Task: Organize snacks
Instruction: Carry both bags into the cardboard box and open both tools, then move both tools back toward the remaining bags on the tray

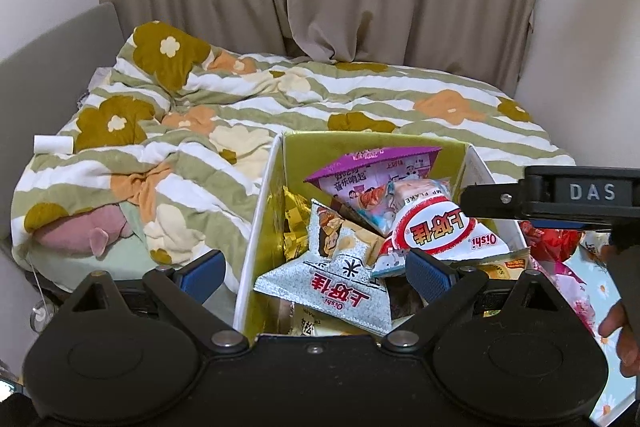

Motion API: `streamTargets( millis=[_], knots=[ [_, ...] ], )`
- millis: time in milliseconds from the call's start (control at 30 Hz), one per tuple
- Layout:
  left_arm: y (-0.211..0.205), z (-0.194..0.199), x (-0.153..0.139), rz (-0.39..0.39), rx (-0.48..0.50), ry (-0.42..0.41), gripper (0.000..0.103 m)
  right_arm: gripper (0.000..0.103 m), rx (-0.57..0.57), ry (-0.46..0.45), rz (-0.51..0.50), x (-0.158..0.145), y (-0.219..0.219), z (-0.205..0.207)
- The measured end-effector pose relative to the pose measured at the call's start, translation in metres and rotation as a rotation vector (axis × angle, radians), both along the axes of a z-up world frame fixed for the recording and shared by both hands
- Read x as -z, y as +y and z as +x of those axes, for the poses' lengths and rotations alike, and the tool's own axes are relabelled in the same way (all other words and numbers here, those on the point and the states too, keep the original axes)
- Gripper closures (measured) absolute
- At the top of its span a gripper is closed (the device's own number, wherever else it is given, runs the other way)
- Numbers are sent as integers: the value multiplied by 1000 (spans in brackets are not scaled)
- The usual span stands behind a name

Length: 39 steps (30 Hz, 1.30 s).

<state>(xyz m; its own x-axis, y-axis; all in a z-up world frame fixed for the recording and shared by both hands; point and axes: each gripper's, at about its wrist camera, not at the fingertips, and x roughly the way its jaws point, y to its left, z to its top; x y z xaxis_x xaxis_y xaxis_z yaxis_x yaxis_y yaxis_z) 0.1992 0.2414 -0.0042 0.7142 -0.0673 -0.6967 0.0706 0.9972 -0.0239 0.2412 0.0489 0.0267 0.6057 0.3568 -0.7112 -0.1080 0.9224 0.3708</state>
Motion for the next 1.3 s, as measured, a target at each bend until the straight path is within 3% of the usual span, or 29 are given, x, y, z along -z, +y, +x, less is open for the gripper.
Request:
streamTargets(
  millis=[367, 567, 833, 1000, 1200, 1300],
  knots=[
    [-13, -15, -16, 5, 83, -34, 4, 0, 99, -45, -17, -25, -20, -40],
    [-37, -24, -22, -5, 153, -63, 4, 0, 217, -125, -62, -35, -46, -73],
    [-104, -29, -23, -17, 203, -84, 3, 0, 320, -156, -82, -35, -119, -97],
    [-159, -28, -19, -73, 202, -73, 3, 0, 297, -139, -91, -26, -179, -102],
    [-226, -23, -7, -52, 202, -46, 3, 0, 254, -121, -153, -21, -247, -96],
    [-256, -17, 7, -61, 193, -7, 3, 0, 252, -109, -134, -13, -280, -88]
  ],
)
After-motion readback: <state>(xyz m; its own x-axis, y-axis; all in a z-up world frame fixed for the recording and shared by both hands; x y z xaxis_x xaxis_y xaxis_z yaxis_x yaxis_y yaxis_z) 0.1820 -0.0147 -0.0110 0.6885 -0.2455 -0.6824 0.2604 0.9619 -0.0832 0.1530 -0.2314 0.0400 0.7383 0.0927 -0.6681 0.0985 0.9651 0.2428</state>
